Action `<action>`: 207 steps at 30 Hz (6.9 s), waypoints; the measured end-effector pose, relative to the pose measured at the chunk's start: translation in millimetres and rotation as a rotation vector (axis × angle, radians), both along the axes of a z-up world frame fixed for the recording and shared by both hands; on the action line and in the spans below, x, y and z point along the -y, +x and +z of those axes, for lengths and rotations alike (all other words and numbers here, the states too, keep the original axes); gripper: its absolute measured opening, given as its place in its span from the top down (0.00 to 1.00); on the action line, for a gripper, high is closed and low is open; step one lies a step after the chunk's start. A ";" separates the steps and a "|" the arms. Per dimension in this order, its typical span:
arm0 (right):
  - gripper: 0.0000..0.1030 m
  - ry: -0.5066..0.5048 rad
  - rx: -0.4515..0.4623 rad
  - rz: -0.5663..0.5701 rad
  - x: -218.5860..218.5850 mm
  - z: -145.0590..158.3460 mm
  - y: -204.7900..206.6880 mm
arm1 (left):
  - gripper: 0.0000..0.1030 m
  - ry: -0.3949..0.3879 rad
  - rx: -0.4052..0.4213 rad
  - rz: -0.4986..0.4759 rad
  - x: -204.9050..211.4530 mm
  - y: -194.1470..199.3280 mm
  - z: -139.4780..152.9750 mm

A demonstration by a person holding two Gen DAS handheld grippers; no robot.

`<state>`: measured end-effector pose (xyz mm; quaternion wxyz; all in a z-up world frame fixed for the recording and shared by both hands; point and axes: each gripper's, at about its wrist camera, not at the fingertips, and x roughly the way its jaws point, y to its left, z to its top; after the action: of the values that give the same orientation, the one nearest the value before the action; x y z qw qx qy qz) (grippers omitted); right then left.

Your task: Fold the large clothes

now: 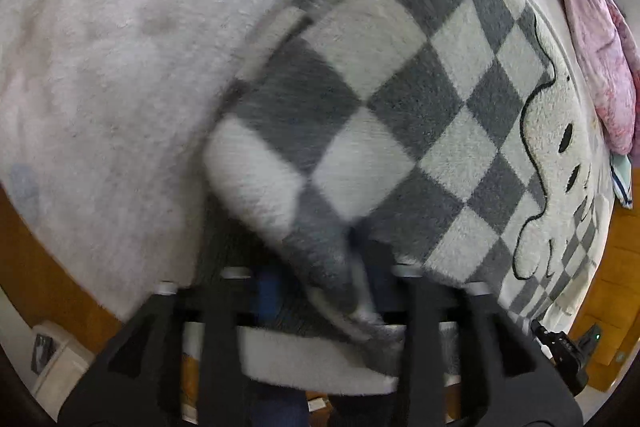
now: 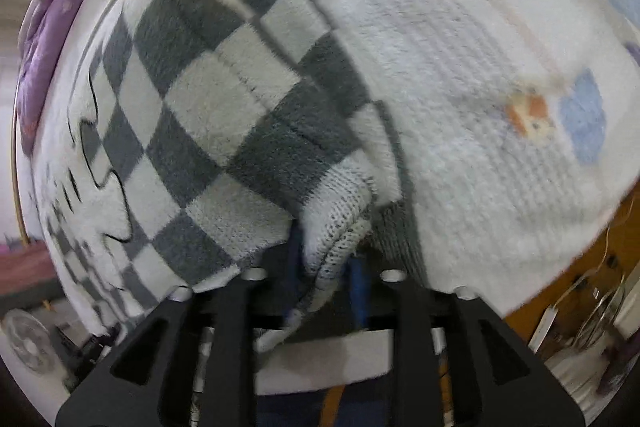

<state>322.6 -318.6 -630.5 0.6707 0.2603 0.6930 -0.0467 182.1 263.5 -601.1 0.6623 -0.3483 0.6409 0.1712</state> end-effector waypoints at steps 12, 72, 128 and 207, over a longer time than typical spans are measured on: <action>0.62 -0.011 0.213 0.061 3.3 61.2 81.0 | 0.33 0.158 0.139 0.023 -27.2 30.9 78.5; 1.00 -0.069 0.166 0.640 -264.1 15.3 156.4 | 0.24 -0.049 0.014 -0.005 -74.5 55.2 -12.6; 1.00 0.080 0.035 0.572 -168.7 -3.5 -67.2 | 0.20 -0.149 0.105 0.095 -14.1 -57.0 -34.6; 0.80 0.219 0.531 0.706 -327.8 53.3 -107.0 | 0.71 0.016 0.041 -0.442 -3.8 102.8 20.1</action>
<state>215.6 9.3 -577.2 0.7685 0.0803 0.5442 0.3268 284.9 267.3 -581.0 0.6994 -0.1974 0.6867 0.0197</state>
